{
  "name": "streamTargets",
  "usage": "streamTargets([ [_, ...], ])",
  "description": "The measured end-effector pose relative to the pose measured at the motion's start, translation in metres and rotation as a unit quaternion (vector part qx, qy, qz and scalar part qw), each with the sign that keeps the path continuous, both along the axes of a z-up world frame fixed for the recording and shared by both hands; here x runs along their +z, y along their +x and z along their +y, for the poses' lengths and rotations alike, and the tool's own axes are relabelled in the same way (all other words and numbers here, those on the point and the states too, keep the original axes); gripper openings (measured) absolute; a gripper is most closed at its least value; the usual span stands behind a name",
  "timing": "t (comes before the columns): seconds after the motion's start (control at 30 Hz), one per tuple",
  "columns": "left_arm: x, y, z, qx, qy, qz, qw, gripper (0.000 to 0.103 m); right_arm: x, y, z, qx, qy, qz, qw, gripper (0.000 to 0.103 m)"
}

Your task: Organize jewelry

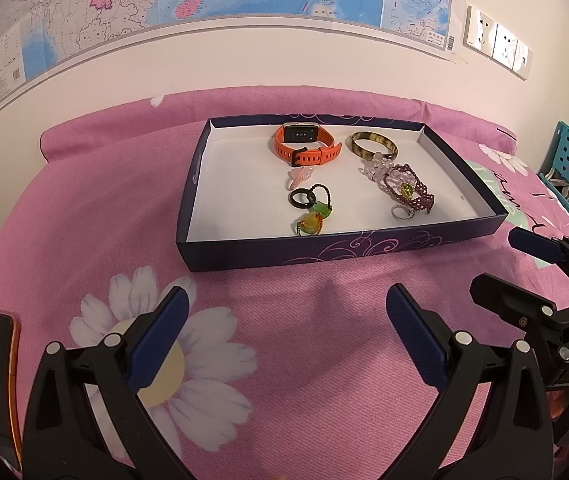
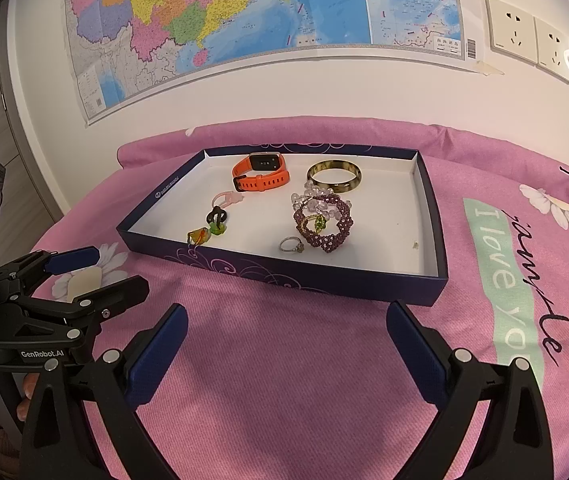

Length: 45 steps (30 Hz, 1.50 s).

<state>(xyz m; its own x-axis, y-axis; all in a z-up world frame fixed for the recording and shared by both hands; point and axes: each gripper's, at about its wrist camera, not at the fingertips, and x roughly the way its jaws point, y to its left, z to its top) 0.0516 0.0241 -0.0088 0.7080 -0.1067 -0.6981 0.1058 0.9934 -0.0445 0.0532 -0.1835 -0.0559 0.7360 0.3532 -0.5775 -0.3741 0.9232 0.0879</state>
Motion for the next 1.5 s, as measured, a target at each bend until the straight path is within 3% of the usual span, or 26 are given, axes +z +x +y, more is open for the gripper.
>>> streamTargets([
  [1.5,-0.0034,-0.0003,0.0011,0.001,-0.003,0.003,1.0,0.097,-0.0014,0.001,-0.0015,-0.001,0.001,0.0,1.0,0.096],
])
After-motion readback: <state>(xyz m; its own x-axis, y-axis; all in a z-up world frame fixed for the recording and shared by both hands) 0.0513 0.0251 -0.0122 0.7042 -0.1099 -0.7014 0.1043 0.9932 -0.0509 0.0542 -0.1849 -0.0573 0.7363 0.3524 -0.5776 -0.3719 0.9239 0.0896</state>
